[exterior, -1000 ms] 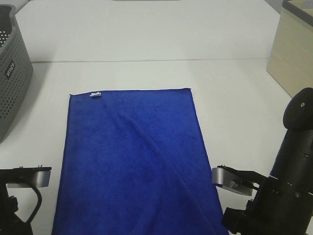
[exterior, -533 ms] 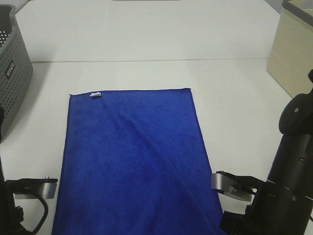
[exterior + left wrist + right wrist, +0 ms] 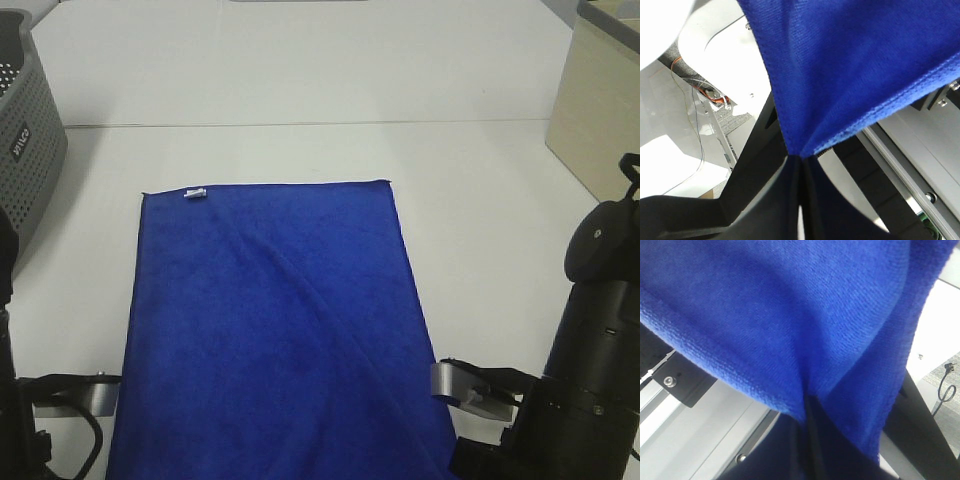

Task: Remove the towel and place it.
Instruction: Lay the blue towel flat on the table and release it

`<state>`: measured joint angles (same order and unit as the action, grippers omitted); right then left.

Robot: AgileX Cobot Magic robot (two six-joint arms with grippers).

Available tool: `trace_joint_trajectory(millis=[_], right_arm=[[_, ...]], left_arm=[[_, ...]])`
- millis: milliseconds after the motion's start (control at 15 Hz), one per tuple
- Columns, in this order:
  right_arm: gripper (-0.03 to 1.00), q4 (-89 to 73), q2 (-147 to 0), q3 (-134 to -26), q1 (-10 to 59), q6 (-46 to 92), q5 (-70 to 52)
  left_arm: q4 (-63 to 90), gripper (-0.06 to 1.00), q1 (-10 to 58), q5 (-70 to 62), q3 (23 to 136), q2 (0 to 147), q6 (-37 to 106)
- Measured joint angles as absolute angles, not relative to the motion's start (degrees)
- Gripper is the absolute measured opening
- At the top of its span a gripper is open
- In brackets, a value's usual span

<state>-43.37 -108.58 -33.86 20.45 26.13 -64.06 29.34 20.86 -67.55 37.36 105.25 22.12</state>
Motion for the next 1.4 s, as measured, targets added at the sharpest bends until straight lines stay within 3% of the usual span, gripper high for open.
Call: trace_joint_trajectory(millis=[200, 600, 733, 1000, 1133, 1400], right_arm=[[0.02, -43.5, -108.6, -33.9, 20.5, 26.1, -64.5], [0.14, -41.0, -108.6, -33.9, 20.4, 26.1, -64.7], [0.23, -39.8, -108.6, -33.9, 20.2, 26.1, -64.7], [0.43, -42.2, -108.6, -33.7, 20.2, 26.1, -65.3], [0.58, -44.5, -108.6, -33.7, 20.2, 26.1, -67.7], [0.64, -42.1, -105.1, -33.7, 20.2, 23.7, -68.9]], left_arm=[[29.3, 0.00, 20.9, -67.7, 37.4, 105.3, 22.1], [28.5, 0.00, 20.9, -68.4, 37.4, 105.4, 21.9], [27.6, 0.09, 20.9, -68.8, 37.4, 105.5, 19.9], [30.2, 0.41, 20.9, -69.0, 38.4, 105.5, 17.8], [31.5, 0.45, 20.9, -69.0, 38.4, 105.5, 17.6], [31.9, 0.45, 20.9, -69.0, 38.4, 105.5, 16.8]])
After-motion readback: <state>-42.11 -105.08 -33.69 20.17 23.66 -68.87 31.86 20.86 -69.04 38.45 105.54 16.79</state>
